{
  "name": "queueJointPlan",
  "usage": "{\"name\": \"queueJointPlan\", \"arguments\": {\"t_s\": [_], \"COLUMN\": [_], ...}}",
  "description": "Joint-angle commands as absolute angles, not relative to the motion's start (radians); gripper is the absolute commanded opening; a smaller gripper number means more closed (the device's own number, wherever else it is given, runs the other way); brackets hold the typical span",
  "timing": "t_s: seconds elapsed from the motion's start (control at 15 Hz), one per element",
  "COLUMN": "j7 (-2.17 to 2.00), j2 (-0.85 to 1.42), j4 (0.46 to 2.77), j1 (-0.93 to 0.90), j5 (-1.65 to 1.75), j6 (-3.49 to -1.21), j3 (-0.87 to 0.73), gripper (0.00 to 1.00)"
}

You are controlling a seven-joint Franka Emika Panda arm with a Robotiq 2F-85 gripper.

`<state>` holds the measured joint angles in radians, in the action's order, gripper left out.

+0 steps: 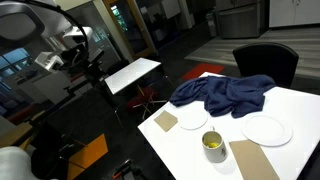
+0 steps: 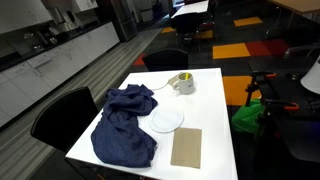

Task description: Remove the marker from the mug cup and place it on the table

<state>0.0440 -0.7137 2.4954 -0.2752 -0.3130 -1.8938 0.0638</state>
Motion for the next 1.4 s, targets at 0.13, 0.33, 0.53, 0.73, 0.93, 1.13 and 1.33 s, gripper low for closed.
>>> {"name": "queueJointPlan", "arguments": {"t_s": [0.13, 0.33, 0.53, 0.73, 0.93, 1.13, 1.33], "j7": [0.055, 0.055, 0.032, 0.006, -0.003, -0.030, -0.083], "j2": [-0.714, -0.714, -0.696, -0.664, -0.621, -0.569, -0.516], "j4": [2.492, 2.492, 2.481, 2.463, 2.444, 2.430, 2.423], "j1": [-0.252, -0.252, -0.230, -0.199, -0.172, -0.144, -0.118], "j5": [-0.325, -0.325, -0.316, -0.288, -0.254, -0.218, -0.177], "j6": [-1.887, -1.887, -1.932, -2.001, -2.073, -2.160, -2.226], "j3": [0.081, 0.081, 0.092, 0.105, 0.115, 0.121, 0.126], "gripper": [1.00, 1.00, 1.00, 1.00, 1.00, 1.00, 1.00]}}
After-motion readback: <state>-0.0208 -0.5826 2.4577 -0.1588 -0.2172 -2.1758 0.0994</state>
